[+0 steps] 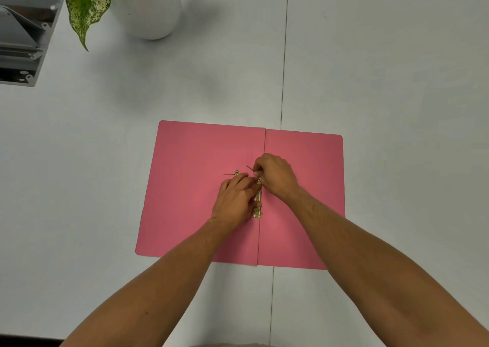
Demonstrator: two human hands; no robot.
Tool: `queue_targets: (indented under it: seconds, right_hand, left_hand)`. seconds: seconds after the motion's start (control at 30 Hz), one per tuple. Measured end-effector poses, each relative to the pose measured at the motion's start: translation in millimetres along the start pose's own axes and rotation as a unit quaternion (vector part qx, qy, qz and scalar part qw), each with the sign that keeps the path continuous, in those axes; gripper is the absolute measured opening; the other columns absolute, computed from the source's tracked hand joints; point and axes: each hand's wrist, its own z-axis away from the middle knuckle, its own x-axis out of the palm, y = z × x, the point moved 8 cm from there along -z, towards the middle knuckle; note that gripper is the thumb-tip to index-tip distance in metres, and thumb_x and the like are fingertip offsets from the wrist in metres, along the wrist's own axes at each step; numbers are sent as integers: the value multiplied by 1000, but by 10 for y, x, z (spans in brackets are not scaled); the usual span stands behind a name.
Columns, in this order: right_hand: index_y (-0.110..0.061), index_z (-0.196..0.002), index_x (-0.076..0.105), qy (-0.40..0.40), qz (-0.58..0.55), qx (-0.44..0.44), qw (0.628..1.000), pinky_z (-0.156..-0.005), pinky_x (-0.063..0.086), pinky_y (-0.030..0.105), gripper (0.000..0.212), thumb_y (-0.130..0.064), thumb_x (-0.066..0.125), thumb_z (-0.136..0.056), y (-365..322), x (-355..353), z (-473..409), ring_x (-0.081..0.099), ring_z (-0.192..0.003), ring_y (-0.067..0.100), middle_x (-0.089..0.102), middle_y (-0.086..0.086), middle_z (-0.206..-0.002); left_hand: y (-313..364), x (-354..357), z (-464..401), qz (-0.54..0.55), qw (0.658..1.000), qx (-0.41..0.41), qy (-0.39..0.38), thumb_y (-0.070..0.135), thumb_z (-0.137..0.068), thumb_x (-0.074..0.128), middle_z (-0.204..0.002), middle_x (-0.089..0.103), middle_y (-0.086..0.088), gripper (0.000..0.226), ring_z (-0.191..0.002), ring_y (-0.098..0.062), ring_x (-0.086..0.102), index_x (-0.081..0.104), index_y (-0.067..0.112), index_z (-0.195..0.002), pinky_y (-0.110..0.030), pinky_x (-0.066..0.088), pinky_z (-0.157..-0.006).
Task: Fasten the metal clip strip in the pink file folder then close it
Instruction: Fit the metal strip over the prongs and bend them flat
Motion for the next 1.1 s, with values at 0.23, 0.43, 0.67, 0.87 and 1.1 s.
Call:
queue_targets:
  seconds: [0.23, 0.43, 0.67, 0.87, 1.1]
  right_hand:
    - [-12, -80, 66, 22, 4, 33, 999, -63, 43, 31, 6, -6, 67, -78, 19, -2, -39, 57, -76, 22, 62, 5, -91]
    - [-13, -78, 69, 84, -84, 107, 987, -68, 50, 30, 9, -5, 69, -74, 178, 5, 45, 60, -78, 18, 66, 4, -87]
    - [-16, -73, 70, 124, -179, 188, 958, -62, 45, 21, 11, -5, 68, -71, 287, 9, 120, 61, -67, 13, 71, 1, -74]
    - [-14, -72, 71, 140, -250, 263, 921, -71, 55, 28, 10, -4, 69, -71, 356, 22, 169, 67, -76, 18, 72, 3, -77]
    - [-9, -87, 68, 147, -226, 235, 934, -75, 56, 34, 12, -5, 63, -77, 314, 38, 208, 66, -79, 23, 71, 8, -82]
  left_hand:
    - [-2, 18, 3, 4, 1000, -9, 0, 32, -84, 64, -136, 54, 7, 42, -135, -23, 35, 59, 24, -125, -39, 29, -104]
    - [-11, 29, 21, 20, 1000, -20, 4, 32, -85, 63, -138, 53, 8, 40, -137, -22, 34, 60, 25, -124, -39, 27, -106]
    - [-20, 30, 16, 19, 1000, -20, -9, 34, -86, 61, -140, 50, 9, 44, -138, -21, 32, 56, 25, -129, -38, 26, -107]
    - [-21, 25, 18, 22, 1000, -19, -6, 32, -86, 60, -140, 52, 8, 46, -137, -22, 33, 55, 25, -131, -38, 26, -107]
    - [-31, 22, 23, 28, 999, -20, 1, 30, -84, 62, -137, 54, 7, 42, -136, -22, 36, 59, 24, -126, -39, 28, -106]
